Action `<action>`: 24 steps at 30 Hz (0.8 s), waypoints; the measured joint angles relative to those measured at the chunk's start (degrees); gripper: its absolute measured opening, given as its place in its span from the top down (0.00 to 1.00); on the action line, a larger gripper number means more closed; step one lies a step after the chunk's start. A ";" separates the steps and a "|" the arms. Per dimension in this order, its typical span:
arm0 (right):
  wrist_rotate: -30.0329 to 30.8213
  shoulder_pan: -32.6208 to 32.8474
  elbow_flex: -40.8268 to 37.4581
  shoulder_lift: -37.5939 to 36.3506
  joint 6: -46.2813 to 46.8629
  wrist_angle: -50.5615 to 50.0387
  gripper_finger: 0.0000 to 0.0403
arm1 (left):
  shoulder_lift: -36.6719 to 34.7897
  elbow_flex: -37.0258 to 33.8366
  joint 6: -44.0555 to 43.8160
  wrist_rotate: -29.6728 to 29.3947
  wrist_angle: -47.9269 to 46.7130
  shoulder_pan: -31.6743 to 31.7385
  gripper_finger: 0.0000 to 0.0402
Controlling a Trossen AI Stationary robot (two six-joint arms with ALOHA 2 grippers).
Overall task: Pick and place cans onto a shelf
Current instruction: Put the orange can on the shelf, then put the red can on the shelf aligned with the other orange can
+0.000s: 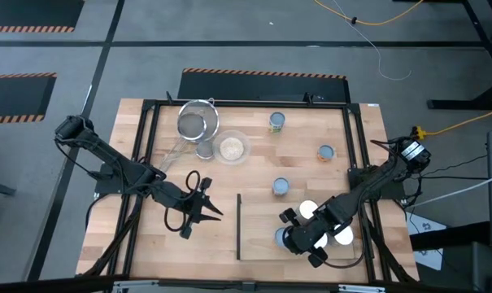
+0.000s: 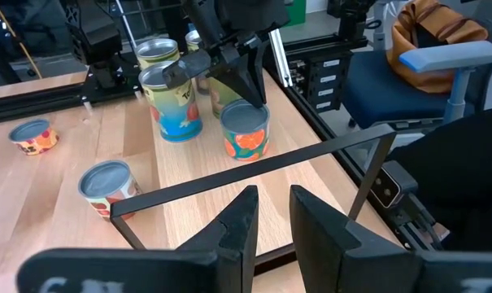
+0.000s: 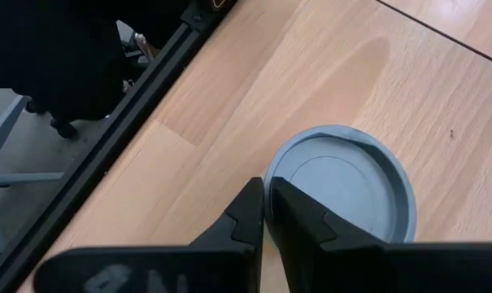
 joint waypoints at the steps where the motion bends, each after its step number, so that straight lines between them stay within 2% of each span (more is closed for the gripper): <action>1: 0.02 0.00 0.00 0.00 0.00 0.00 0.92 | 0.00 0.00 0.00 0.00 0.00 0.00 0.83; 8: 0.00 -0.02 0.00 -0.02 1.66 0.00 0.91 | 0.00 0.00 -0.01 -0.02 0.00 0.00 0.83; 17: -0.02 -0.02 0.00 -0.04 1.57 0.00 0.77 | 0.00 0.00 -0.02 -0.04 0.00 0.00 0.83; 24: -0.02 -0.02 0.00 -0.04 3.12 0.00 0.75 | 0.00 0.00 -0.02 -0.04 0.00 0.00 0.83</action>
